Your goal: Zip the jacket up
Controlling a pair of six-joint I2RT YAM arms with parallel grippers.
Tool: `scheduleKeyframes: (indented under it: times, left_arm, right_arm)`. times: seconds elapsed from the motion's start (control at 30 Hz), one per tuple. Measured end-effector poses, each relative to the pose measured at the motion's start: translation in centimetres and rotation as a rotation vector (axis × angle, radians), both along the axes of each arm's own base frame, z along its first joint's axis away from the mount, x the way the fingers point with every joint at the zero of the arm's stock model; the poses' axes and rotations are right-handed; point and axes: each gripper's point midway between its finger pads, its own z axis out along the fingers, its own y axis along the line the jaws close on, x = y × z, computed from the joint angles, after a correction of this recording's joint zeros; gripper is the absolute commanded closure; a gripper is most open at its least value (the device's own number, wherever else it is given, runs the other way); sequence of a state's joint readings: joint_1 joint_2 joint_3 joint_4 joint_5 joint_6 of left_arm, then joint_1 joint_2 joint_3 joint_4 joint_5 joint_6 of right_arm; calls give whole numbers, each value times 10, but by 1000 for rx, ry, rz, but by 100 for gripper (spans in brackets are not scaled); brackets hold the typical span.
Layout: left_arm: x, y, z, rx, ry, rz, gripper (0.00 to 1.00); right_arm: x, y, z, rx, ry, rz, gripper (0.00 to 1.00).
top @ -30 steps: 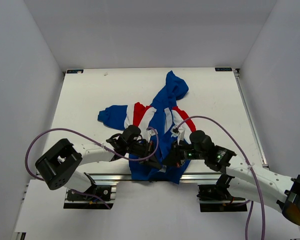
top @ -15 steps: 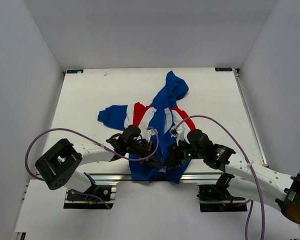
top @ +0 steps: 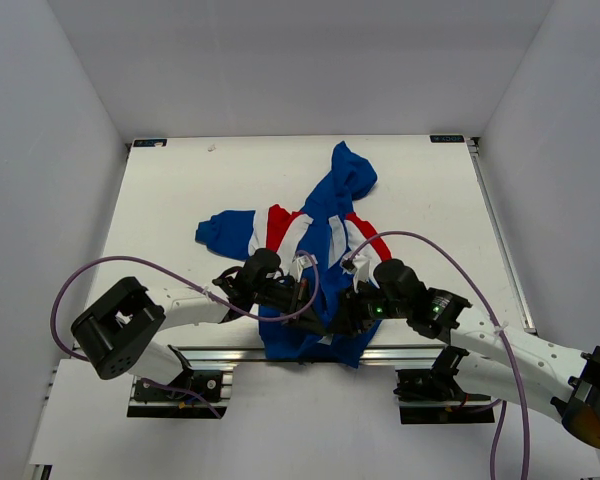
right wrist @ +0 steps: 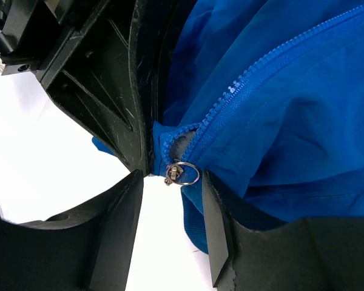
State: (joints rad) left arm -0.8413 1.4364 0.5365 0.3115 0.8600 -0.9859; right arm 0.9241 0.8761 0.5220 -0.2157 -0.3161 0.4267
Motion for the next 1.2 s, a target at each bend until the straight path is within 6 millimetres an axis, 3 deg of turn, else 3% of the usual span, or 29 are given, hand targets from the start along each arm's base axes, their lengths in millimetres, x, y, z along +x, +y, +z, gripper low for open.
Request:
scheduleKeyframes:
  times: [0.37, 0.5, 0.73, 1.2]
  left_arm:
    - [-3, 0, 4, -14, 11, -16, 100]
    - [-3, 0, 4, -14, 11, -17, 100]
    - [-3, 0, 3, -13, 11, -15, 100]
    - [-4, 2, -2, 13, 30, -13, 100]
  right_arm:
    - [1, 1, 7, 24, -14, -8, 73]
    - [2, 0, 7, 24, -13, -17, 77]
    - [4, -1, 7, 22, -16, -31, 97]
    - [9, -1, 23, 71, -65, -58, 100]
